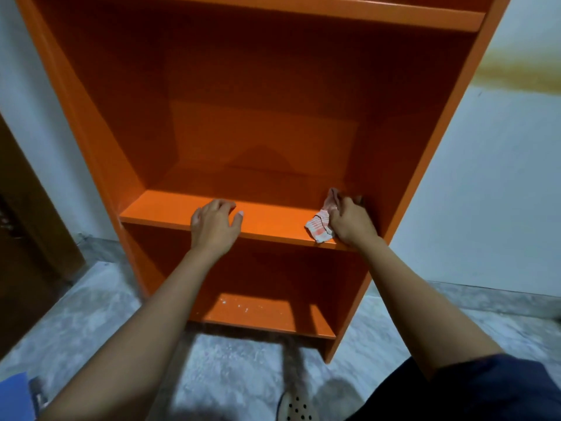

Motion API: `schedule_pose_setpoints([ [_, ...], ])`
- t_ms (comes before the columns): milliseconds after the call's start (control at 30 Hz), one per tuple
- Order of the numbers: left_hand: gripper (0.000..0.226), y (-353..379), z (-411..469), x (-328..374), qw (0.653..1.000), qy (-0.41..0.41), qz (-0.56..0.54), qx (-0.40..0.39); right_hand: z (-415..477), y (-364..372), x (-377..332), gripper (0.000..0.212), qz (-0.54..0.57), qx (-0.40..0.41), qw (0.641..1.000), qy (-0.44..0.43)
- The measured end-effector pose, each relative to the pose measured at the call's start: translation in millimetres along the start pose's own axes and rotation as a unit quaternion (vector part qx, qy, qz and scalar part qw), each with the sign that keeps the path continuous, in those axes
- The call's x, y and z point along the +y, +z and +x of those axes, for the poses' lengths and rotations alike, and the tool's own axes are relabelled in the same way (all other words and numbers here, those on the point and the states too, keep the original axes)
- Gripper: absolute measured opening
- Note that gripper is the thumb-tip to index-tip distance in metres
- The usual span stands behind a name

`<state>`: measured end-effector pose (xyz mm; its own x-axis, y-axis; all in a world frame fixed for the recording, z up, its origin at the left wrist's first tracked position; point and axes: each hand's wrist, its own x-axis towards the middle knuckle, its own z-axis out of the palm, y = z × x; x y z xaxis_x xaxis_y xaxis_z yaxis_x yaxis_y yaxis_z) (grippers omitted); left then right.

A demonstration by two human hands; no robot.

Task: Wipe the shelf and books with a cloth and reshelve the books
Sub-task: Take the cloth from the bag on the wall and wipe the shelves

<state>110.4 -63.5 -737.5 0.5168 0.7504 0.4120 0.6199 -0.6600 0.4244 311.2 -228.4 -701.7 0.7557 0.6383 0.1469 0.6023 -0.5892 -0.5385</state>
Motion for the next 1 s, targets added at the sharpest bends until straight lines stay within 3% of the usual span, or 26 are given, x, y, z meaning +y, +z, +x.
schedule_pose_setpoints([
  [433, 0.052, -7, -13, 24, 0.994, -0.009, 0.050, -0.099, -38, -5, 4, 0.044, -0.005, 0.072, 0.997, 0.002],
  [667, 0.051, -14, -30, 28, 0.994, 0.000, 0.045, -0.104, -65, -4, 9, 0.025, -0.019, 0.118, 0.992, -0.034],
  [867, 0.045, -27, -46, 23, 0.997, -0.002, 0.033, -0.064, -89, 0, 16, 0.015, 0.006, 0.150, 0.988, -0.044],
  [1000, 0.044, -35, -58, 16, 0.999, -0.013, 0.018, -0.050, -104, -2, 20, 0.021, 0.029, 0.156, 0.986, -0.053],
])
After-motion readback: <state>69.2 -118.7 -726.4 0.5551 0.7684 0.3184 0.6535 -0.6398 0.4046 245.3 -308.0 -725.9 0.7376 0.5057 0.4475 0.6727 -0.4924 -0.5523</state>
